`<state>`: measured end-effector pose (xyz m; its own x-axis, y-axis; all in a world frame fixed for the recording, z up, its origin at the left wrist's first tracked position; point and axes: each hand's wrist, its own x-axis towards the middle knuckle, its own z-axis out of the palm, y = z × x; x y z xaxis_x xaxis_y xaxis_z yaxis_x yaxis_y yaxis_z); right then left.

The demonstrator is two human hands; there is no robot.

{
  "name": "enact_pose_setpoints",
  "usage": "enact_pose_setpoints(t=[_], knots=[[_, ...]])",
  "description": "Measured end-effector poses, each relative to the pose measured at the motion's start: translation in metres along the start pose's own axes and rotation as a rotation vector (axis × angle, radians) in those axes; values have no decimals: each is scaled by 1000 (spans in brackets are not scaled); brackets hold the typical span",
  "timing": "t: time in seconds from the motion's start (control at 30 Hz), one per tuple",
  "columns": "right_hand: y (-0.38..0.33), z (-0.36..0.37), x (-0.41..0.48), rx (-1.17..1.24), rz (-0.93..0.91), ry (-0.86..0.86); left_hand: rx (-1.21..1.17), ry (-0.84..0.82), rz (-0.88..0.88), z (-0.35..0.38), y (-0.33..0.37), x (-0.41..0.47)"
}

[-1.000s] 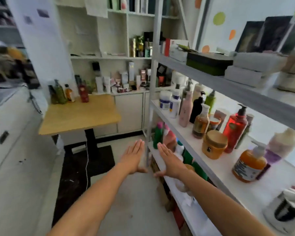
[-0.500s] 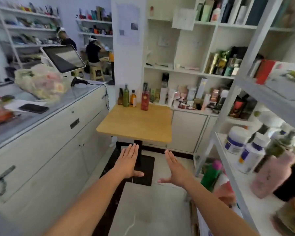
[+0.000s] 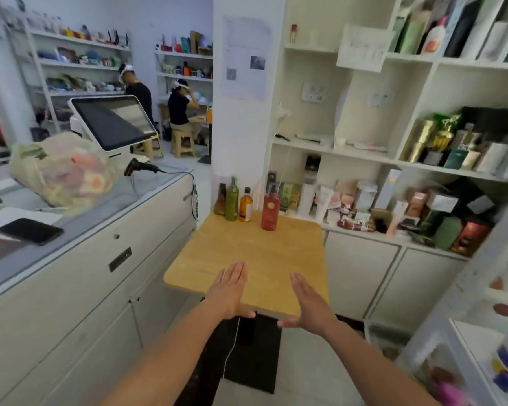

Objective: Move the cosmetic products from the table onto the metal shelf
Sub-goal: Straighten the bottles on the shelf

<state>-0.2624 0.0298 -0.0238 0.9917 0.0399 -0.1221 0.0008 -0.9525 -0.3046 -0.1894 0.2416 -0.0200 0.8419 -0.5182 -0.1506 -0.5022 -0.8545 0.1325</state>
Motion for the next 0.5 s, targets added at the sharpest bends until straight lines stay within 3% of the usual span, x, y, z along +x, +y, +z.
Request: enact_pose_setpoints(t=[0.17, 0.5], knots=[[1, -29, 97, 71, 38, 38, 9, 49, -2, -36, -57, 87], [53, -15, 230, 162, 76, -70, -72, -32, -41, -32, -107, 226]])
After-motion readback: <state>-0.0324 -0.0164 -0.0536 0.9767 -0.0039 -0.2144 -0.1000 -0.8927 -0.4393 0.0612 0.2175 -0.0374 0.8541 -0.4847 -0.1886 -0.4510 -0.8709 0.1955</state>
